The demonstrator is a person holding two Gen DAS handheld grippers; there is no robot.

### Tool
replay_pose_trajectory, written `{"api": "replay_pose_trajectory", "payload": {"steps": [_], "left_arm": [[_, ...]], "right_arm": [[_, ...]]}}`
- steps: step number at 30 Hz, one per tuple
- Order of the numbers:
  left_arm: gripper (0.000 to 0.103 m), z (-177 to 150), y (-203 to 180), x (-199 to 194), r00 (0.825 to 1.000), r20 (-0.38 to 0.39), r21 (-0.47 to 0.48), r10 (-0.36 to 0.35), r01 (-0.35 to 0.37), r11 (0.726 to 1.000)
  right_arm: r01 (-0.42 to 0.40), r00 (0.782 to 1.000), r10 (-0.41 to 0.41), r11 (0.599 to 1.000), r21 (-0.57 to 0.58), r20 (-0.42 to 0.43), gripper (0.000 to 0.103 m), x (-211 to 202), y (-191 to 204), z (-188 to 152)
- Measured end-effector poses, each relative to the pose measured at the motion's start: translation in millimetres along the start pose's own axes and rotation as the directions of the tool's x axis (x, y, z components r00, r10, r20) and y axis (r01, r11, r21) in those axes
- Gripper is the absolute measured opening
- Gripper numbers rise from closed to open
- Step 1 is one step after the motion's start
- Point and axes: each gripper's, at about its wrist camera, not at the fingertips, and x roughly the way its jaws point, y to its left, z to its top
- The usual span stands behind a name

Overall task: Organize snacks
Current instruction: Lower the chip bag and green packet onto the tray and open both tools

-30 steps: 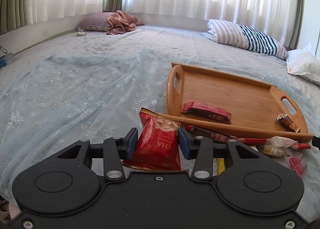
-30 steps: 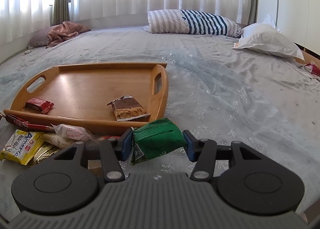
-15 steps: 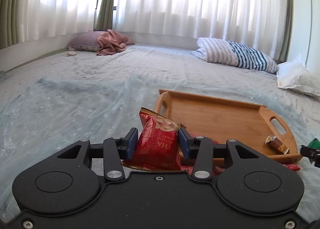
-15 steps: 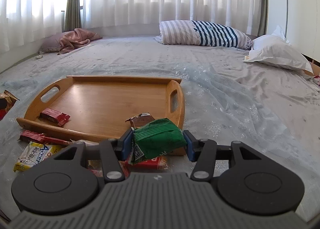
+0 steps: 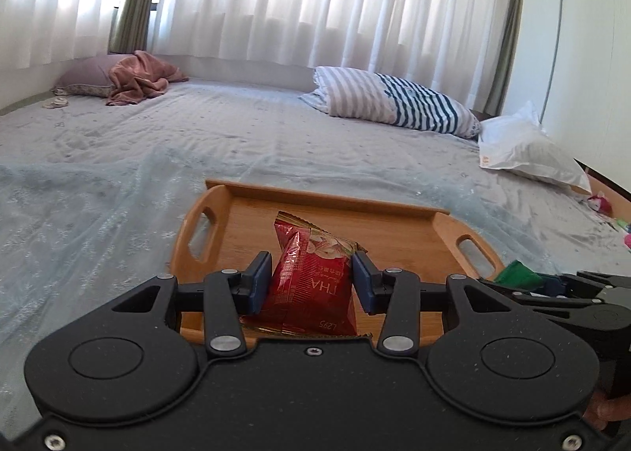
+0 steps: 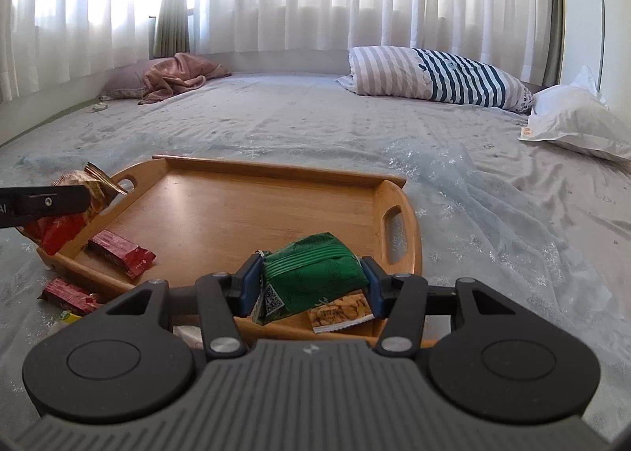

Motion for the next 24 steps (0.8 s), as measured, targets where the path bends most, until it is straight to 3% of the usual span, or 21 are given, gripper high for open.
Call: {"api": "replay_pose_trajectory", "payload": {"steps": [6,12,24], "left_arm": [[0.042,-4.9,-24.2,40.9,0.992,-0.093,0.025,-0.081,0.084,0.996],[0.042,-9.9,-27.6,77.4,0.982,-0.186,0.006,-0.044,0.046,0.999],[0.043,-6.7,-15.8,93.3,0.981,-0.191,0.030,0.034,-0.029,0.999]], "right_arm": [[0.014,1.000,-0.014,1.000,0.026,-0.002,0.057,8.2,-9.8,4.3],[-0.017,0.999,0.018,0.999,0.033,-0.033,0.057,24.0,-10.9,4.1],[-0.077,0.997,0.076,0.997,-0.023,-0.028,0.060,40.0,3.9,12.0]]}}
